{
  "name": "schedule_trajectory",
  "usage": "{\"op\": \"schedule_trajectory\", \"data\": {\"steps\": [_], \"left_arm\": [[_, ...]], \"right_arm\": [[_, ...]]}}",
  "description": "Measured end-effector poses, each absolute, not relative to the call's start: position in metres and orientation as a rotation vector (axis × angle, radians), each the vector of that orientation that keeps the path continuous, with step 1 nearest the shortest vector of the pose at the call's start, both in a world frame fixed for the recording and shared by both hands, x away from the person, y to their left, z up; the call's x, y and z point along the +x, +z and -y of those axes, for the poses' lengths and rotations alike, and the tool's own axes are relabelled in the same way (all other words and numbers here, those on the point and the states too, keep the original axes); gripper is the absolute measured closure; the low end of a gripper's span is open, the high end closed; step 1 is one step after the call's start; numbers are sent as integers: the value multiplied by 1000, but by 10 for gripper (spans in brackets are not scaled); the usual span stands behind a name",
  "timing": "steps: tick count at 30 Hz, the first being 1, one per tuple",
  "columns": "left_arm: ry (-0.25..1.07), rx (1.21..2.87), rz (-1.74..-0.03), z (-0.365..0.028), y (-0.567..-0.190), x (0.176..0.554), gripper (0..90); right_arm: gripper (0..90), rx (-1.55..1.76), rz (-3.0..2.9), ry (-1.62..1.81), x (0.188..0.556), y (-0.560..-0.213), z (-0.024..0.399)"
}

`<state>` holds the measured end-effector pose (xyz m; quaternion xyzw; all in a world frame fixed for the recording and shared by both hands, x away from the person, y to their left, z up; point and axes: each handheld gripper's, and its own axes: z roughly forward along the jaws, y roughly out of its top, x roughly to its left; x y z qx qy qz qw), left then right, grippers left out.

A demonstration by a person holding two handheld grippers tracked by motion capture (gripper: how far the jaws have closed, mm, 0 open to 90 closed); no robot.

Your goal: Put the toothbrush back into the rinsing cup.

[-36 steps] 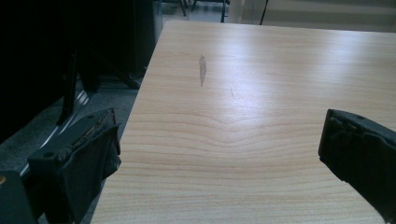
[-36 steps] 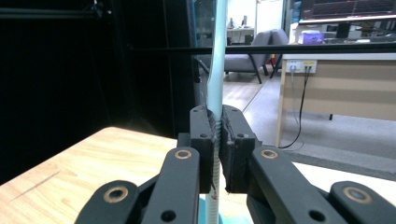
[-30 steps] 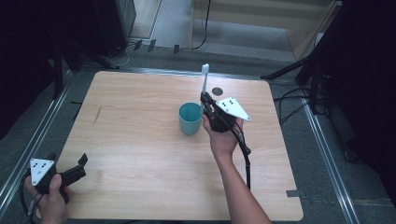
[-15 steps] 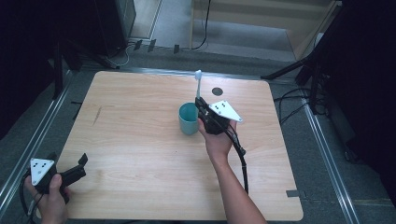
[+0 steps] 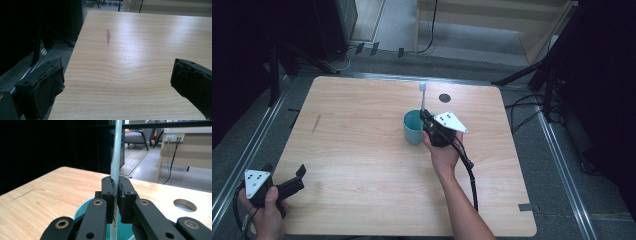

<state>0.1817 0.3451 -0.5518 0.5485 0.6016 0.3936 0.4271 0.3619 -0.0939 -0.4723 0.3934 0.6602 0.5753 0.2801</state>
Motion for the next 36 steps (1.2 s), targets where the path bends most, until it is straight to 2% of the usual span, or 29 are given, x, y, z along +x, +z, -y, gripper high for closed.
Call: {"op": "schedule_trajectory", "data": {"steps": [23, 36], "left_arm": [[982, 1372, -1503, -345, -552, 182, 0], [982, 1374, -1502, -345, -552, 182, 0]], "right_arm": [[847, 1113, -1890, 1431, 373, -499, 87], [836, 1125, -1906, 1443, 374, -499, 87]]}}
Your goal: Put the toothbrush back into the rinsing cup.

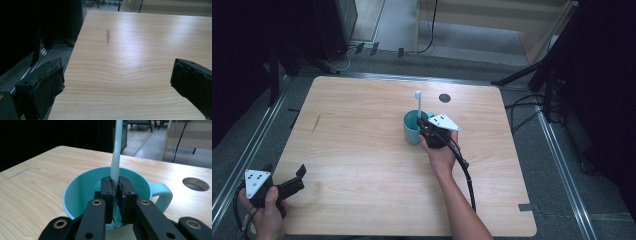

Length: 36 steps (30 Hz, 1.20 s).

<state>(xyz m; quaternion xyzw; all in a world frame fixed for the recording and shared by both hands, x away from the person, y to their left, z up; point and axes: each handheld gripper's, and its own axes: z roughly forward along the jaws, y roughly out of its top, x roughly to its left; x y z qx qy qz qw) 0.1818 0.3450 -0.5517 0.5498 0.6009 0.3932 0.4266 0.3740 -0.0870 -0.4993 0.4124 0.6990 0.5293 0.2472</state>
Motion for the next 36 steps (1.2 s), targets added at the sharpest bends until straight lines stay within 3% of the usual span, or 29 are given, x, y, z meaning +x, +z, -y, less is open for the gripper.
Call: {"op": "schedule_trajectory", "data": {"steps": [30, 34, 36], "left_arm": [[989, 1379, -1503, -344, -552, 182, 0], [989, 1378, -1504, -344, -552, 182, 0], [991, 1380, -1503, -344, -552, 182, 0]], "right_arm": [[807, 1135, -1815, 1469, 367, -479, 122], [785, 1153, -1793, 1461, 366, -480, 133], [722, 1153, -1775, 1456, 366, -480, 139]]}}
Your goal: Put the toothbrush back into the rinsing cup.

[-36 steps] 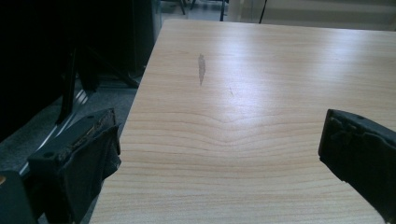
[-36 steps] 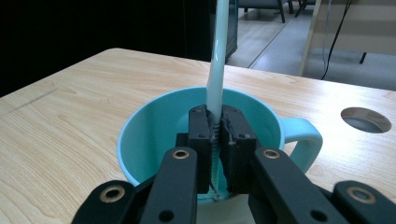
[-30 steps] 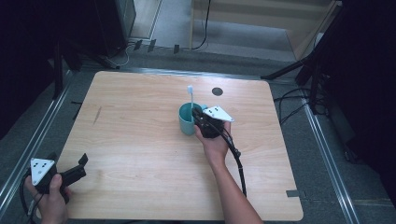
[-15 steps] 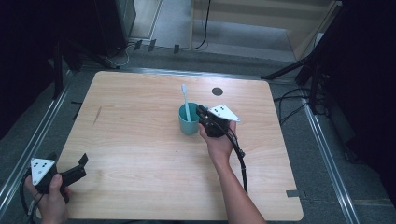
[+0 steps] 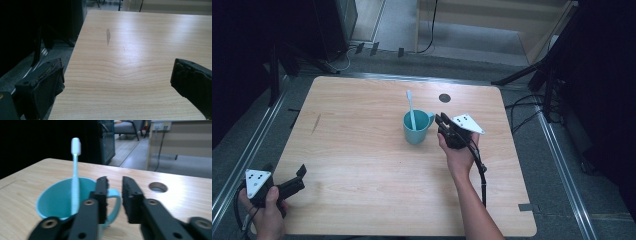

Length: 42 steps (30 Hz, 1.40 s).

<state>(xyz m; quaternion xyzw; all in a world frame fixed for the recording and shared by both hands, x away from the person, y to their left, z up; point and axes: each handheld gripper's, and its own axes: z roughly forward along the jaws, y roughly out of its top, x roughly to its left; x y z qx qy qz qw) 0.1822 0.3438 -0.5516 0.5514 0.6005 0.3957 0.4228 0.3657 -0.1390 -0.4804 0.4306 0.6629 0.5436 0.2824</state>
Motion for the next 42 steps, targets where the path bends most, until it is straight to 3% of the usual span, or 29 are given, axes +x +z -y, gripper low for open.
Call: {"op": "schedule_trajectory", "data": {"steps": [7, 8, 24, 42], "left_arm": [[993, 1382, -1503, -344, -552, 182, 0], [992, 1381, -1504, -343, -552, 182, 0], [993, 1381, -1507, -343, -552, 183, 0], [996, 1380, -1506, -343, -552, 182, 0]], "right_arm": [[67, 1215, -1673, 1349, 362, -479, 163], [5, 1226, -1671, 1340, 361, -478, 165], [0, 1290, -1565, 1213, 330, -482, 220], [0, 1408, -1533, 1136, 288, -520, 280]]}}
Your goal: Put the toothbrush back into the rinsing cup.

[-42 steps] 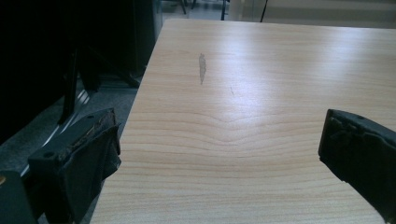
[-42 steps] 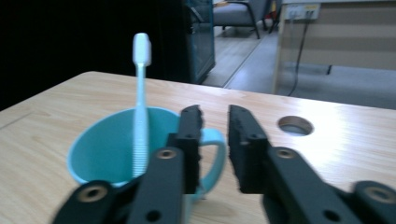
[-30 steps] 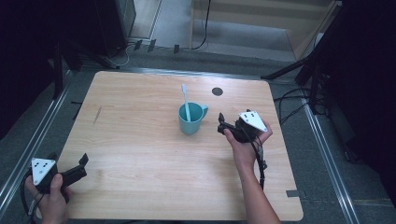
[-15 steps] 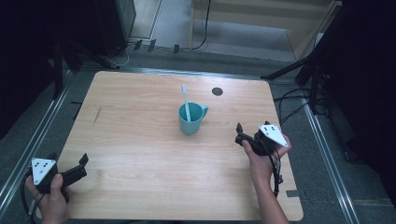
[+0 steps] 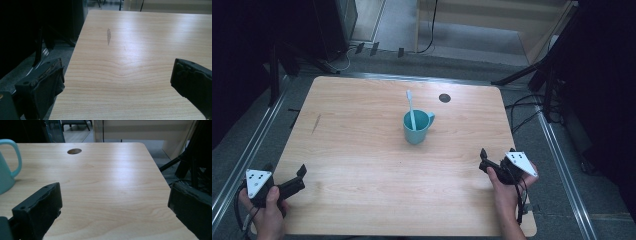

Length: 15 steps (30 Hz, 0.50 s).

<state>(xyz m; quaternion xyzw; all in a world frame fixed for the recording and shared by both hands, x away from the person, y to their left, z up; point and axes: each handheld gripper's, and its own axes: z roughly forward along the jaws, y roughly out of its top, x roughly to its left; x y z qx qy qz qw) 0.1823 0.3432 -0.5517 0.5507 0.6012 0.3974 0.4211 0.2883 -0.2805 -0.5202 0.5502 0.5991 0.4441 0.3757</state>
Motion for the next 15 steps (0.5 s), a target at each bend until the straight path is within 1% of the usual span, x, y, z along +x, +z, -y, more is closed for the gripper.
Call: {"op": "schedule_trajectory", "data": {"steps": [15], "left_arm": [[980, 1378, -1509, -345, -552, 183, 0]], "right_arm": [[7, 1445, -1527, 1140, 249, -529, 309]]}}
